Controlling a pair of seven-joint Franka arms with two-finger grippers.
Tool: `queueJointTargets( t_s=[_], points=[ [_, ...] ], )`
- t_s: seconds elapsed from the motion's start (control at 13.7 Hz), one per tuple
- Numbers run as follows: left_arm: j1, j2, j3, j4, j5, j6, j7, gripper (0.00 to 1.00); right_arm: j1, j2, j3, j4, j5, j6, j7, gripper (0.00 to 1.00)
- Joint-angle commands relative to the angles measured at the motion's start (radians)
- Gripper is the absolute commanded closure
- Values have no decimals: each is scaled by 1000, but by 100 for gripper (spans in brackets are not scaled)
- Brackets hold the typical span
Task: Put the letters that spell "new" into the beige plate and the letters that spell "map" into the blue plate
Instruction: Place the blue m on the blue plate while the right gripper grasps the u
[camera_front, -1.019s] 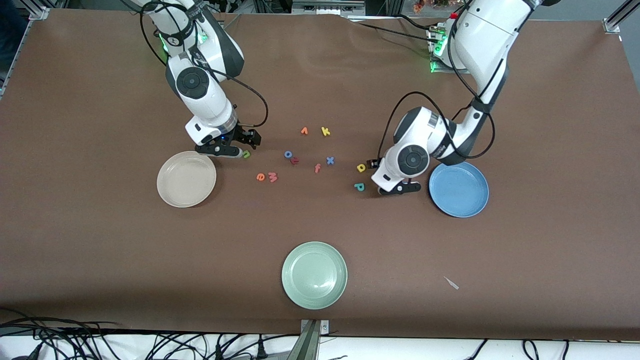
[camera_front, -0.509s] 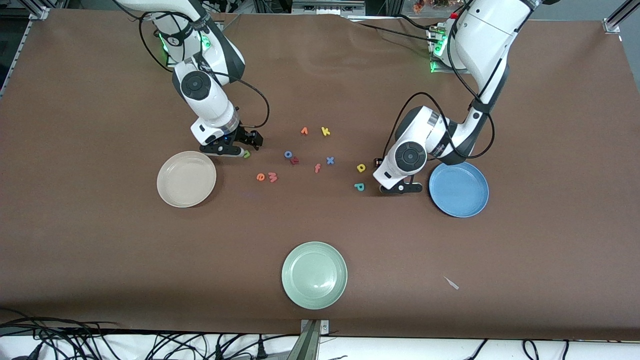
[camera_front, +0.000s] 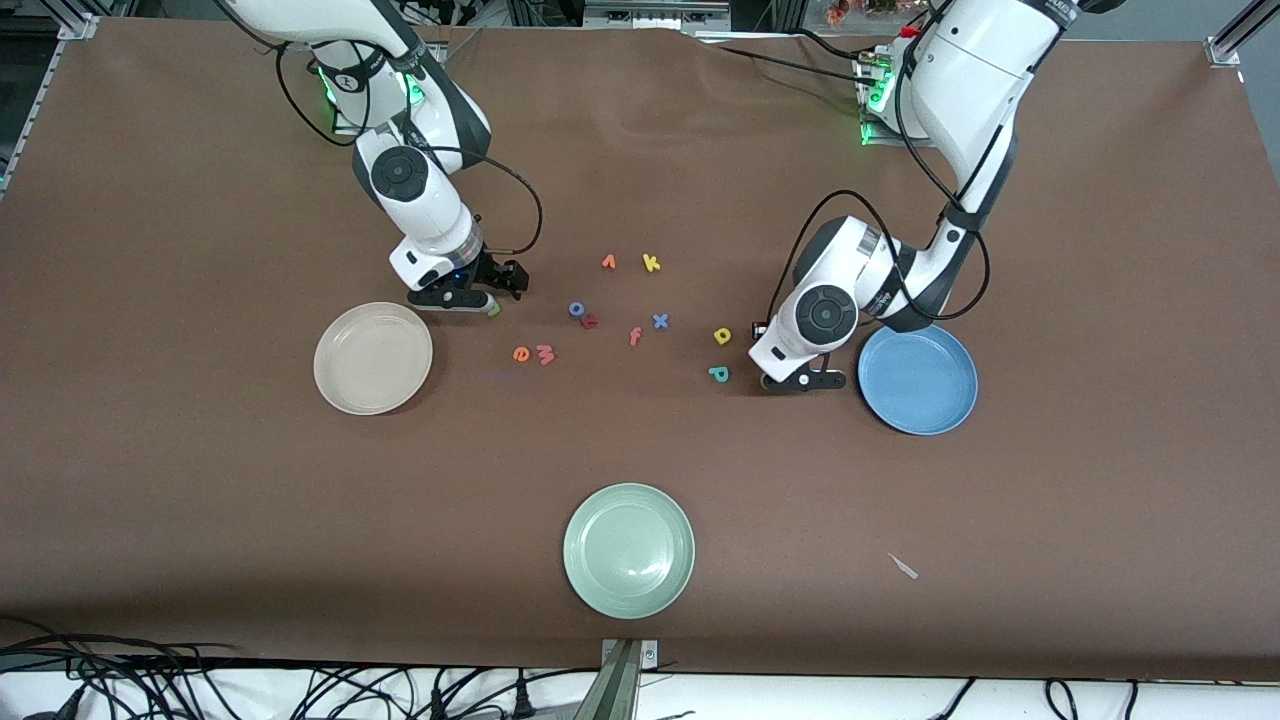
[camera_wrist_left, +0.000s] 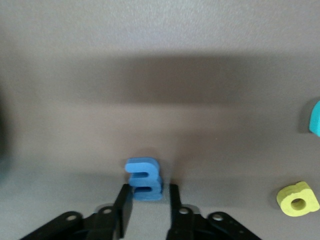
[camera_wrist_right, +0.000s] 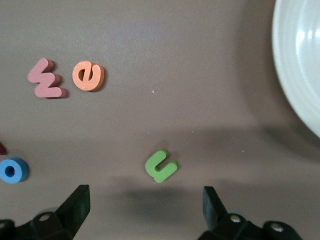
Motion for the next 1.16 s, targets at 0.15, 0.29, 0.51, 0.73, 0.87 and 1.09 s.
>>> queueJointTargets(
  t_s=[0.15, 0.29, 0.51, 0.73, 0.87, 1.09],
  points=[
    [21, -19, 2, 4, 27, 17, 17, 94, -3, 29, -17, -2, -155, 53, 9, 0],
    [26, -50, 8, 27, 27, 16, 14, 94, -4, 29, -17, 6, -214, 53, 0, 0],
    [79, -64, 8, 130, 27, -151, 105, 94, -4, 29, -17, 18, -223, 50, -42, 0],
    [176, -73, 8, 150, 29, -257, 268, 92, -6, 29, -17, 18, -223, 47, -75, 1],
    [233, -53, 11, 130, 79, -269, 302, 92, -4, 37, -17, 17, -223, 47, -74, 1],
    [267, -17, 7, 127, 159, -257, 310, 88, -7, 33, -21, 13, -223, 41, -114, 5]
  ],
)
